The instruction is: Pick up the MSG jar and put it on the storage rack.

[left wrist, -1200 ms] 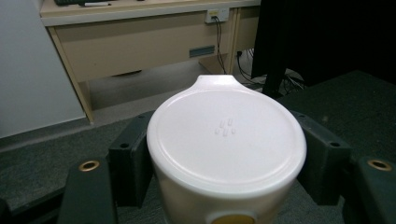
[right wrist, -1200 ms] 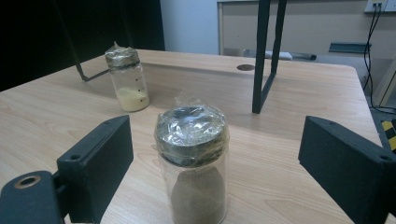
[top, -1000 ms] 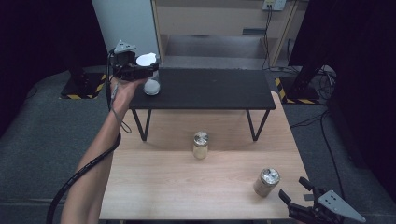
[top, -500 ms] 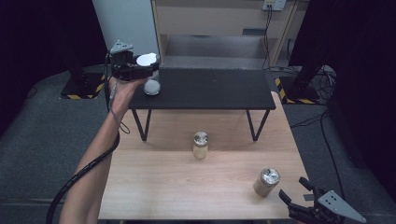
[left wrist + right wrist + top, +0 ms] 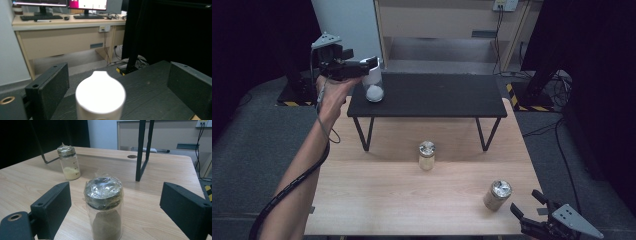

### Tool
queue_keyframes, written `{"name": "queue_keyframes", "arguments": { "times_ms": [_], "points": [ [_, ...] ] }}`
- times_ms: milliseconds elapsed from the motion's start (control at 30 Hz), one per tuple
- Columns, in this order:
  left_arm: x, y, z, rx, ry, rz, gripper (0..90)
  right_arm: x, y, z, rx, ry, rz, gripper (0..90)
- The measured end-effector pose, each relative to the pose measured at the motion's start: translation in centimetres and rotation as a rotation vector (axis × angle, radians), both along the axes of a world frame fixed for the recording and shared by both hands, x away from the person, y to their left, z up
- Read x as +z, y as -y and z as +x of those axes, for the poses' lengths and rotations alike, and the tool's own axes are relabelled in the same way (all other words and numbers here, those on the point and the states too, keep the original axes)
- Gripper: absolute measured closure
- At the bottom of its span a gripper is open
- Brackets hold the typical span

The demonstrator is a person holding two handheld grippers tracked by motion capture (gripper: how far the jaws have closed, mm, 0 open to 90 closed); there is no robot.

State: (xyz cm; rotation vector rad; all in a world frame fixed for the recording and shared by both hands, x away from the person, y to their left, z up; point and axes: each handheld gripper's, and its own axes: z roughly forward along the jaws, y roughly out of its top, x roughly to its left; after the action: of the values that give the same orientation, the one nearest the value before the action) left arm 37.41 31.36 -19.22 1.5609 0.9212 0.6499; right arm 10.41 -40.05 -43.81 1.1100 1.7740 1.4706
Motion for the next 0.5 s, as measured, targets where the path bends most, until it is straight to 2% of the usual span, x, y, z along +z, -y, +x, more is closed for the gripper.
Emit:
{"name": "queue_keyframes", "arguments": {
  "times_ms": [433,500],
  "points": [
    [1.4,-1.2,-3.3,-0.140,0.048,-0.017,2.4,0.1,-0.1,0.0,0.003,0.000,-0.004,10.7],
    [1.5,-1.3,-3.8,-0.163,0.055,-0.007,2.5,0.1,-0.1,0.0,0.002,-0.001,-0.005,10.7]
  ]
}}
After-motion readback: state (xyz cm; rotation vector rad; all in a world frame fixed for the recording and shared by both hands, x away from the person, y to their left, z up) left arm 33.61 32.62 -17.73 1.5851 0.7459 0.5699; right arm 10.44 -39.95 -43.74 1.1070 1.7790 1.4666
